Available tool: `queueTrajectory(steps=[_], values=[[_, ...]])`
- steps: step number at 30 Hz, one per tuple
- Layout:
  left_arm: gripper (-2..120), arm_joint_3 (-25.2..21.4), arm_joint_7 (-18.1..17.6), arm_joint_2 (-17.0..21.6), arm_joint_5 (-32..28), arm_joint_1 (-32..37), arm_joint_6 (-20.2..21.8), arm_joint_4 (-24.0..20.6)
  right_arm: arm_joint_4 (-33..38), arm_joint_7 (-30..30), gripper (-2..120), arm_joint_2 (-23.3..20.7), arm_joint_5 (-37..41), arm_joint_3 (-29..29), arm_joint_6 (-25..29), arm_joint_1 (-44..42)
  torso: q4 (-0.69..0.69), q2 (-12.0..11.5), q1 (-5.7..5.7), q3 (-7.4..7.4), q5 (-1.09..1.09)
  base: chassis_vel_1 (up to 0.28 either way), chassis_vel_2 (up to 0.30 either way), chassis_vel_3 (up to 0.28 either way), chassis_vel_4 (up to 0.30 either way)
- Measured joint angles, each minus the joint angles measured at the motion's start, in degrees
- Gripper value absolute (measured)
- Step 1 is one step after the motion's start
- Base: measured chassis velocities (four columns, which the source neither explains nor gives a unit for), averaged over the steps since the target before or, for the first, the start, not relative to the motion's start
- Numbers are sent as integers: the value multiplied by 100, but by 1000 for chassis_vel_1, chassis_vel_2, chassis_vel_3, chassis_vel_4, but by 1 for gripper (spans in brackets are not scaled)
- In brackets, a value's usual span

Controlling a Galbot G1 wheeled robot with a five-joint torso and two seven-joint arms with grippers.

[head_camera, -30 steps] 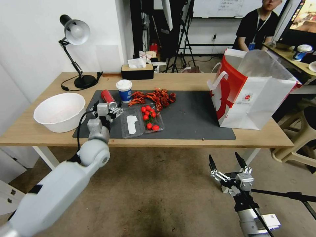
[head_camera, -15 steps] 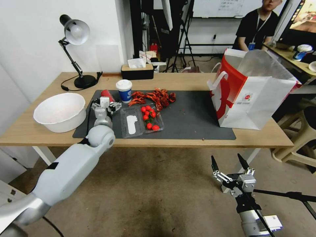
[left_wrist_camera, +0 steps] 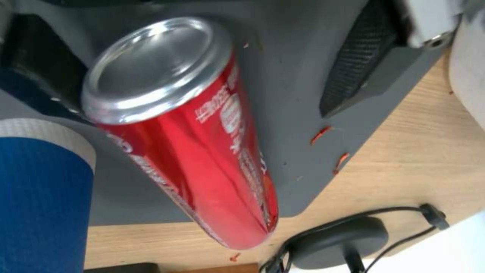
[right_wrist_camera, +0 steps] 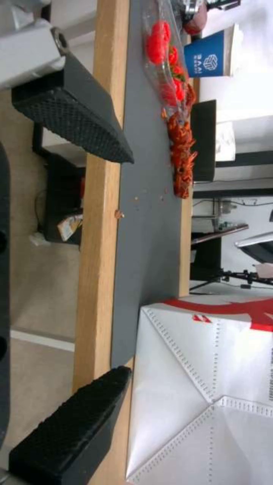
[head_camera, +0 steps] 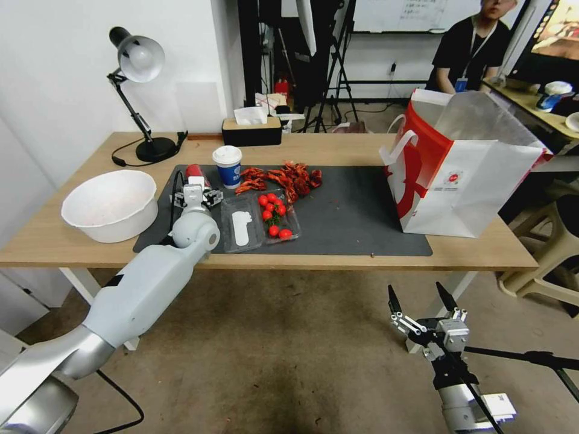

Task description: Pick up the trash from the table and place it into the takeout bag.

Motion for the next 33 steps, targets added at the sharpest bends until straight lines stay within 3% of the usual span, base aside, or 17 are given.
queueTrajectory(steps=[5,9,11,14,29,33], values=[[83,-14,-25,-27,-9,-15,-29,37,-10,0,100,0,0,-4,0,2,0,0,0,0,0,0,0,0,0],[63,-23,-25,-31,-10,-22,-74,56,-17,1,100,0,0,-8,0,5,0,0,0,0,0,0,0,0,0],[63,-23,-25,-31,-10,-22,-74,56,-17,1,100,0,0,-8,0,5,0,0,0,0,0,0,0,0,0],[50,-27,-23,-32,-24,-22,-113,63,-20,2,100,-1,0,-15,0,6,1,0,0,0,0,0,0,0,0],[50,-54,-18,23,-108,34,-156,-11,7,8,100,-7,-13,-22,-2,-7,0,0,-1,0,-1,0,0,0,0],[50,-156,12,95,-58,85,-395,-161,19,9,100,0,-39,-41,-4,-16,0,0,-1,0,-1,0,0,0,0]])
